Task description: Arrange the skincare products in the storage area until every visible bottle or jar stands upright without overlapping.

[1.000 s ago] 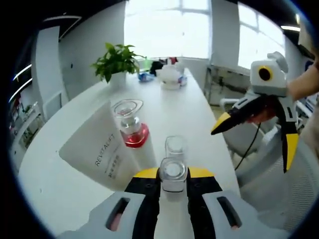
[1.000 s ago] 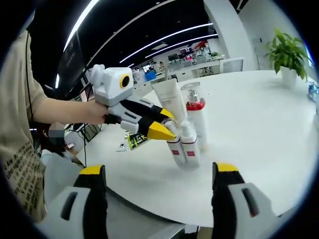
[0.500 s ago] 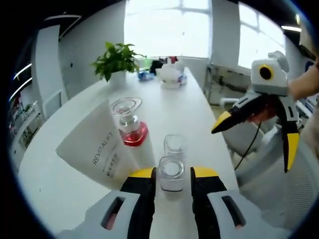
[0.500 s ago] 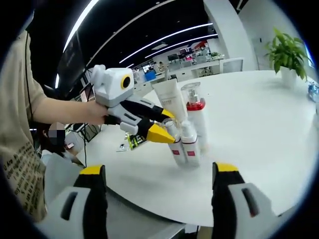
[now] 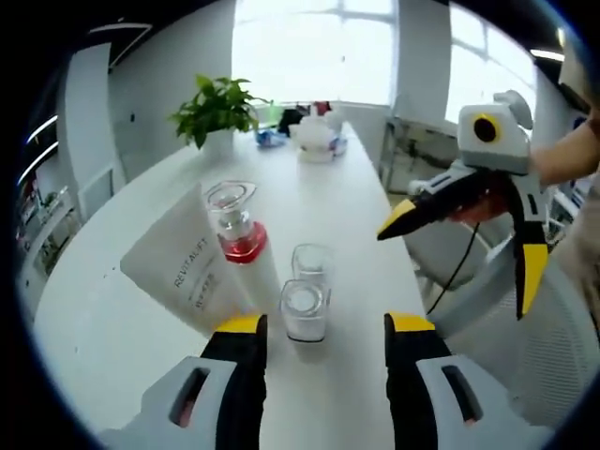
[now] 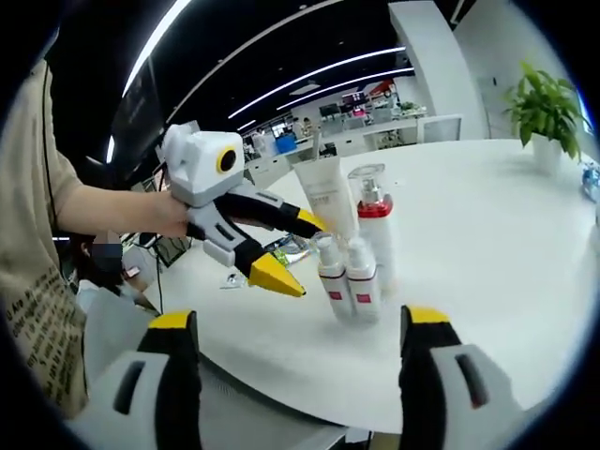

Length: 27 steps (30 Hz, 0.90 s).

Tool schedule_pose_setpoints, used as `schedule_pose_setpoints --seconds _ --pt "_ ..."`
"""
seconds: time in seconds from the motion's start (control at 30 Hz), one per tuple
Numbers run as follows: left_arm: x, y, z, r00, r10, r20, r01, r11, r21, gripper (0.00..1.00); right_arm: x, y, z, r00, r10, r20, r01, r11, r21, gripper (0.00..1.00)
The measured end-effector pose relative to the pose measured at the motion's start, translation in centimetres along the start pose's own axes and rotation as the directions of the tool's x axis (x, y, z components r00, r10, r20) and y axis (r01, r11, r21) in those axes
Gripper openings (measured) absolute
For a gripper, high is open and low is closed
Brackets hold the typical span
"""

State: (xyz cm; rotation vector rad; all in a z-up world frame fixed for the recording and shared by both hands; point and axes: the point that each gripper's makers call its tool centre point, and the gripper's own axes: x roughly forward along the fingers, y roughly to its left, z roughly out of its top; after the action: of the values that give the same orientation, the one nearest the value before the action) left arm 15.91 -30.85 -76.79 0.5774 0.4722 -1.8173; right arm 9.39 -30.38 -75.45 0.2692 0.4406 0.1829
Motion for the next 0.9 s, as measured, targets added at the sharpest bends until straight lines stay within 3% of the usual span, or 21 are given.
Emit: schedule_pose_setpoints --seconds 0.27,0.5,0.7,0.9 --pt "-2.3 -1.1 -1.2 1.0 0.02 -0.011 -0.021 0.999 -0.048 0.62 0.1 0.7 0.6 1.0 0.012 0.005 -0.012 1.0 -0.02 0.89" --pt "-5.2 -1.0 -2.9 0.993 0.116 -0.007 -0.116 0.983 -0.14 0.78 0.1 0.9 1.1 1.0 0.01 0.004 -0.01 0.999 -0.039 0.91" --pt "-8.2 -1.5 -4.8 0.984 0.177 0.001 -0.172 0.958 -0.228 0.83 0.2 1.1 1.4 1.0 -0.003 0.028 0.004 0.999 -0.032 0.98" --pt "-11.1 -2.2 -6.5 0.968 0.251 0.022 -0.23 0.914 -0.335 0.88 0.7 2.0 0.4 1.0 -0.01 0.018 0.01 1.0 -0.009 0.99"
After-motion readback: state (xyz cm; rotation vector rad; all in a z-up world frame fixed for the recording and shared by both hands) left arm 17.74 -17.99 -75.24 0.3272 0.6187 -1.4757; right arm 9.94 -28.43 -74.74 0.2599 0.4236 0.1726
